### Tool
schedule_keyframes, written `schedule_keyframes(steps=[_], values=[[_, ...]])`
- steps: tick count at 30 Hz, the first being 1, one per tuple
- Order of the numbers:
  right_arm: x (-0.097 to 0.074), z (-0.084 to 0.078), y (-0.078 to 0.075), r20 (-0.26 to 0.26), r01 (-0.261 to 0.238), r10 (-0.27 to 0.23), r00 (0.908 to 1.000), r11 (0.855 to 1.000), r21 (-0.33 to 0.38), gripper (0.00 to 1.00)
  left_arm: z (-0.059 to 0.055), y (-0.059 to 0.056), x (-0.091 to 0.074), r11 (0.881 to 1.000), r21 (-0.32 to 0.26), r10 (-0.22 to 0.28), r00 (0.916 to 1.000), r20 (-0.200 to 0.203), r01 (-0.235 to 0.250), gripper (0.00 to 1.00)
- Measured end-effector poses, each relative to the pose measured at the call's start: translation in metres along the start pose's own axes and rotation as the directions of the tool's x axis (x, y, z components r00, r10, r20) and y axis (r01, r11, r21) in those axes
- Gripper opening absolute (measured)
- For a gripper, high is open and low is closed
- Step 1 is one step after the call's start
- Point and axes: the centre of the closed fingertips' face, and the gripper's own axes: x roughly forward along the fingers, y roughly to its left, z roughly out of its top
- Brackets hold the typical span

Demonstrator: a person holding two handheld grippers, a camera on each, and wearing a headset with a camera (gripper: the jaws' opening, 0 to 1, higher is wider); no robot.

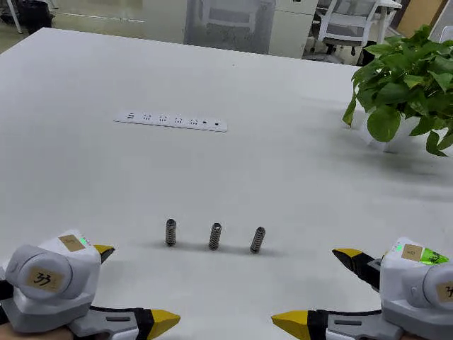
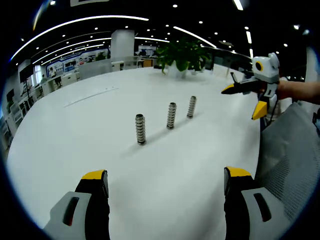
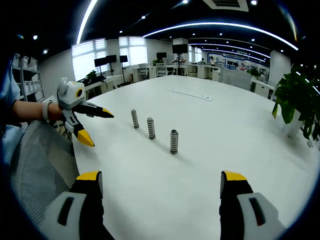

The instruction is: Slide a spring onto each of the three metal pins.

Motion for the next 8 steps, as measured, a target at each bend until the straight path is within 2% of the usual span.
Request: schedule_keyframes(steps=[8], values=[[0.0039, 0.0064, -0.0001, 0.005, -0.016, 0.016, 0.9999, 1.000, -0.003, 0.99, 0.0009, -0.0012, 0.0001, 1.000, 0.001, -0.001, 1.0000, -0.003, 0.001, 0.98]])
